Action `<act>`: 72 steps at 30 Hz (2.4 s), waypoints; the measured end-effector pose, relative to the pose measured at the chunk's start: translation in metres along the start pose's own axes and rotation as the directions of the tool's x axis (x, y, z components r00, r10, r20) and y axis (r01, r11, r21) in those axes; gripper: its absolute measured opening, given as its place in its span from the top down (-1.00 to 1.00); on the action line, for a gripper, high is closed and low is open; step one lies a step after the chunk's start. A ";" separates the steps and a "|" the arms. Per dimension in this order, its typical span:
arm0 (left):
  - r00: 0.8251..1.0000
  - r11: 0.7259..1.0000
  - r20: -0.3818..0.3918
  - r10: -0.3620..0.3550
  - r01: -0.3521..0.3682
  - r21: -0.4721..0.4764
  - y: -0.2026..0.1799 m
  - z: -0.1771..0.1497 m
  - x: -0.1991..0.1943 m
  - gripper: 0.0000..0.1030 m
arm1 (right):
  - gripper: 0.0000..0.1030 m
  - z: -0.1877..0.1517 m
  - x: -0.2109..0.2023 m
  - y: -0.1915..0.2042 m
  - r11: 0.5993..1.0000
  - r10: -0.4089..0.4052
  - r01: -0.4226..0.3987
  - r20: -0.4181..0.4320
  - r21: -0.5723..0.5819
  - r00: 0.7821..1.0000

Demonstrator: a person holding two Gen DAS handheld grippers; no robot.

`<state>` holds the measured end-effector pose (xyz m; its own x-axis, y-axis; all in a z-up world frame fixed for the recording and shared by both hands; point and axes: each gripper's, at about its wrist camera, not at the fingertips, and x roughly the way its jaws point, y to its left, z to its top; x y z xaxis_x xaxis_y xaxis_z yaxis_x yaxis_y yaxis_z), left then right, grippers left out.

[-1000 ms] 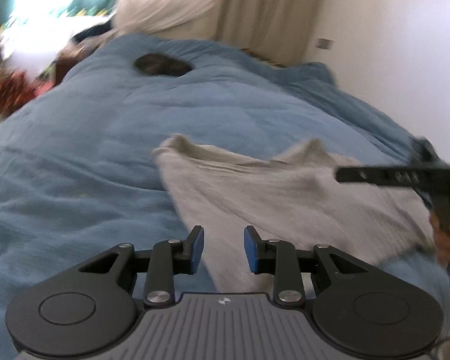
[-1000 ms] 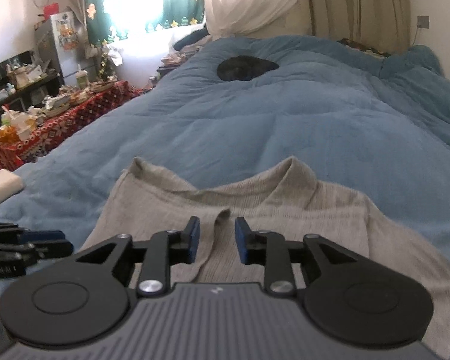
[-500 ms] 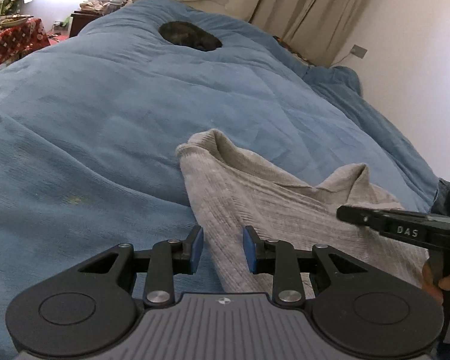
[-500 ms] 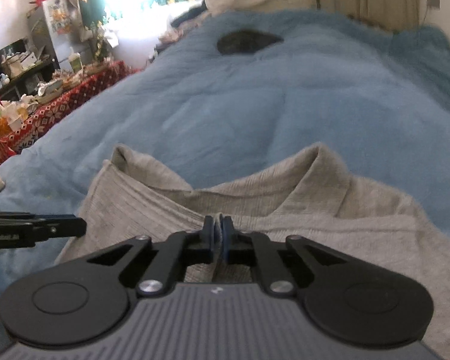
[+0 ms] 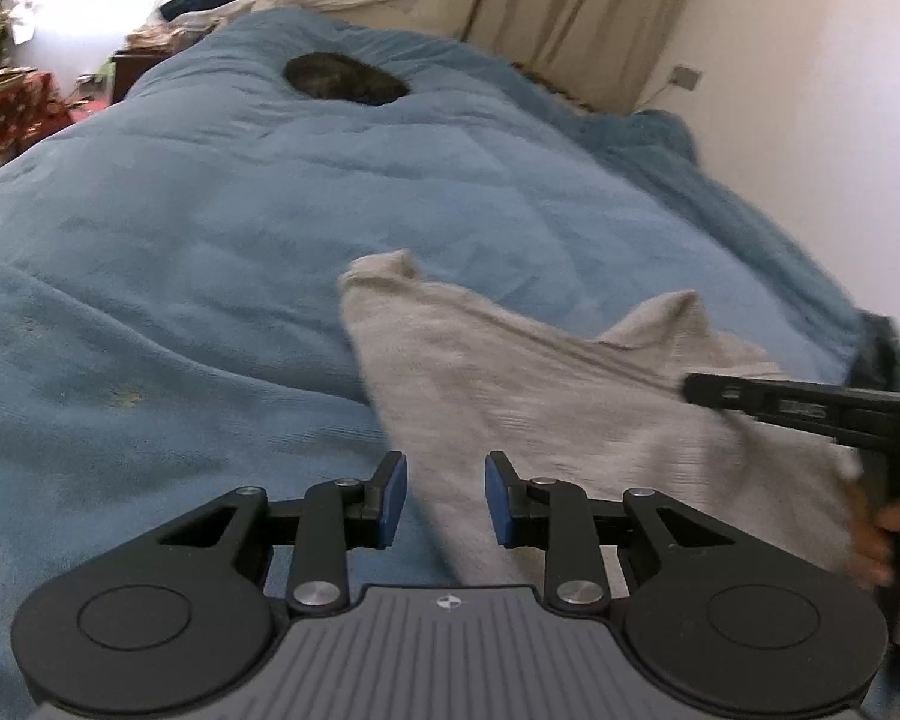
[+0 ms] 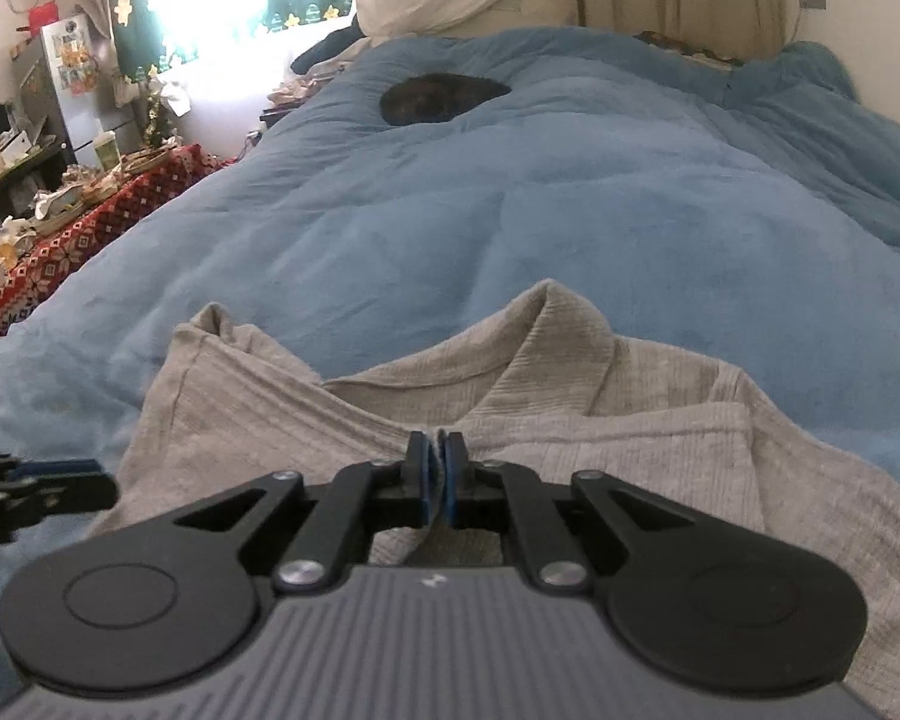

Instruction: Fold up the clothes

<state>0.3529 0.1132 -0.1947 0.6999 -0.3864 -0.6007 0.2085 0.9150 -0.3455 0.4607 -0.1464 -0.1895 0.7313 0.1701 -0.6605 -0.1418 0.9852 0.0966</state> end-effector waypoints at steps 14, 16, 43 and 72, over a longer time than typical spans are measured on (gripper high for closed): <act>0.999 0.991 -0.042 0.010 -0.004 0.136 -0.027 -0.041 -0.037 0.48 | 0.40 -0.047 -0.067 0.027 0.993 0.103 -0.106 -0.050 -0.059 0.993; 0.999 0.991 -0.041 0.010 -0.005 0.133 -0.028 -0.042 -0.039 0.48 | 0.40 -0.055 -0.066 0.034 0.992 0.107 -0.110 -0.053 -0.054 0.993; 0.989 0.998 -0.141 0.035 -0.029 0.046 -0.020 -0.057 -0.036 0.52 | 0.71 -0.081 -0.090 0.025 0.990 0.131 -0.134 -0.079 -0.033 0.988; 0.998 0.996 -0.055 -0.036 0.032 -0.079 0.002 0.014 0.024 0.94 | 0.76 -0.054 -0.045 0.054 0.976 0.206 -0.209 -0.054 -0.059 0.977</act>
<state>0.3799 0.1076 -0.1993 0.6532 -0.4249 -0.6268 0.1760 0.8902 -0.4202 0.3839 -0.1018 -0.1952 0.6494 0.3675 -0.6657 -0.3305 0.9249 0.1882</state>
